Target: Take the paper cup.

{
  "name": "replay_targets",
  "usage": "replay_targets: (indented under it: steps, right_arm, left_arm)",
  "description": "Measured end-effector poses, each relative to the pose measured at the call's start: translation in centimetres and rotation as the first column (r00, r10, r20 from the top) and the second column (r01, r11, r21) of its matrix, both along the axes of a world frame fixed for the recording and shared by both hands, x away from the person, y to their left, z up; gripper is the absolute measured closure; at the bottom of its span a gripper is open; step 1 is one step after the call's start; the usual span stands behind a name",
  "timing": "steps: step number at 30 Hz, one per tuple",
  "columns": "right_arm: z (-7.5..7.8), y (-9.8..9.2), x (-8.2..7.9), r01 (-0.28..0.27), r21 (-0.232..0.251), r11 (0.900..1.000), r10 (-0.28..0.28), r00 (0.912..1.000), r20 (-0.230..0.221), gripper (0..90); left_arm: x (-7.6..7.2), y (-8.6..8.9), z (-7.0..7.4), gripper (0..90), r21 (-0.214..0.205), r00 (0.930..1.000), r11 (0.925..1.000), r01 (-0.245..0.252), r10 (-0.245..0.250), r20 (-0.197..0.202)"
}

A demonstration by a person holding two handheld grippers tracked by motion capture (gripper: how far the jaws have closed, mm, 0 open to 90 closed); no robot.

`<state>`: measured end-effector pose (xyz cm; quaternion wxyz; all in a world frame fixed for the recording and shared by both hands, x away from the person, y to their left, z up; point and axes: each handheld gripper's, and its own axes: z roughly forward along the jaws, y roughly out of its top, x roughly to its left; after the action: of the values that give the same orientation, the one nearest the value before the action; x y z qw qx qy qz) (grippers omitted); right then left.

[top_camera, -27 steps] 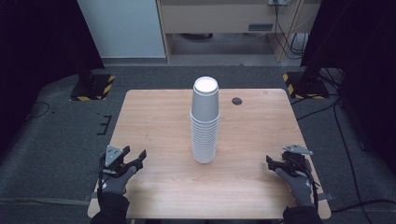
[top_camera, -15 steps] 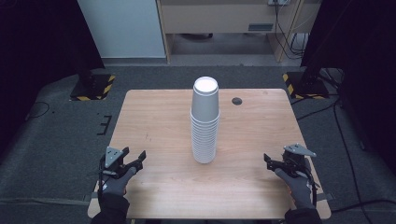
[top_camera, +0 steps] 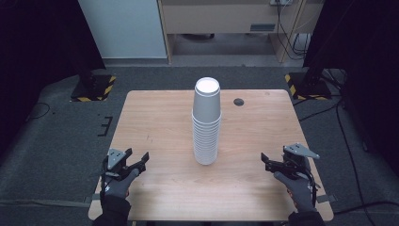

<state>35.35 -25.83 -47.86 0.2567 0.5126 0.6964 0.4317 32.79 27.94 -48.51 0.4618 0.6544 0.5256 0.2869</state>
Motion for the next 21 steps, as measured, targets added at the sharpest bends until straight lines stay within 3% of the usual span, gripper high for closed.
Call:
replay_targets:
  steps: [7,21]
  right_arm:
    - [0.9,0.2,-0.4,-0.007,-0.004,1.0,0.007,0.9995,0.032,9.3]
    - [3.5,1.6,-1.0,-0.066,0.051,0.9966,0.061,0.9943,0.087,11.7]
  left_arm:
    - [0.1,-0.1,-0.1,25.1,0.0,1.0,1.0,0.006,-0.006,-0.006]
    - [0.2,-0.3,-0.3,25.0,-0.002,0.9998,0.9999,0.016,-0.016,-0.012]
